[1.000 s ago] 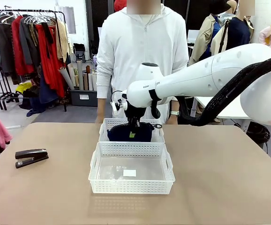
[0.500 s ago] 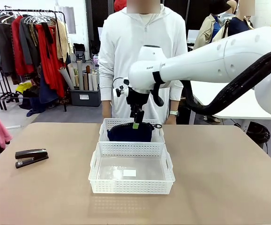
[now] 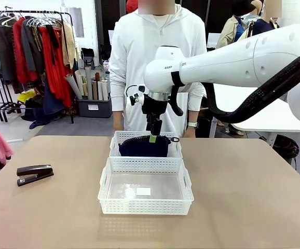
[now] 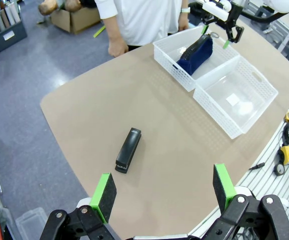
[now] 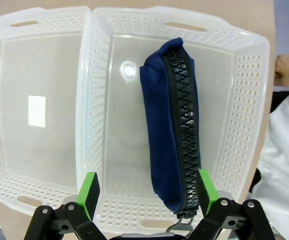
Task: Distribute items into two baskets.
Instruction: Place the picked Pencil pouch into the Organizing basket as instructed by the person, then pick up the Stapler that the person points to.
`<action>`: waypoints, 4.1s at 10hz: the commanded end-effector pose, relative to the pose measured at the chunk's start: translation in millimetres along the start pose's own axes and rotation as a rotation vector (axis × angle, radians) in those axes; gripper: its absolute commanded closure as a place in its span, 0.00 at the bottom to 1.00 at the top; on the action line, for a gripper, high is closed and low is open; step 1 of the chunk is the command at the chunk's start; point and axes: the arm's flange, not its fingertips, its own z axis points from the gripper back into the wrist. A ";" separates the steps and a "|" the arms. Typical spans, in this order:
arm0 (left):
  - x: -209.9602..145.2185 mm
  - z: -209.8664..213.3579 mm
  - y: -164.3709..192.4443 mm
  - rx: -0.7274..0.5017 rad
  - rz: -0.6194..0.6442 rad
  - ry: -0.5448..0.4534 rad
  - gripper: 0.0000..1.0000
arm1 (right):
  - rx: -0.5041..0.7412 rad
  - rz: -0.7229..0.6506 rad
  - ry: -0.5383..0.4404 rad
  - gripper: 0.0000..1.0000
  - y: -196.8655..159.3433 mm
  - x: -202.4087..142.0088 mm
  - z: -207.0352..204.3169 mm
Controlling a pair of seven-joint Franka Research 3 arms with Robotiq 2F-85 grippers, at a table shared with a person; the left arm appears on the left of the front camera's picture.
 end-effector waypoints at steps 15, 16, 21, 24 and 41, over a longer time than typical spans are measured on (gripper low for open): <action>1.2 0.4 -0.4 -0.010 -0.012 -0.010 0.00 | 0.024 -0.009 -0.037 0.00 -1.5 -0.5 5.8; 1.2 0.4 -0.4 -0.010 -0.012 -0.010 0.00 | 0.030 -0.054 -0.086 0.00 -0.4 -11.2 22.7; 1.2 0.4 -0.4 -0.010 -0.012 -0.010 0.00 | 0.037 -0.507 -0.119 0.00 36.6 -95.5 114.0; 1.2 0.4 -0.4 -0.010 -0.012 -0.010 0.00 | 0.087 -0.666 -0.215 0.00 75.1 -161.6 153.2; 1.2 0.4 -0.4 -0.010 -0.012 -0.010 0.00 | 0.049 -0.893 -0.732 0.00 264.3 -391.5 196.9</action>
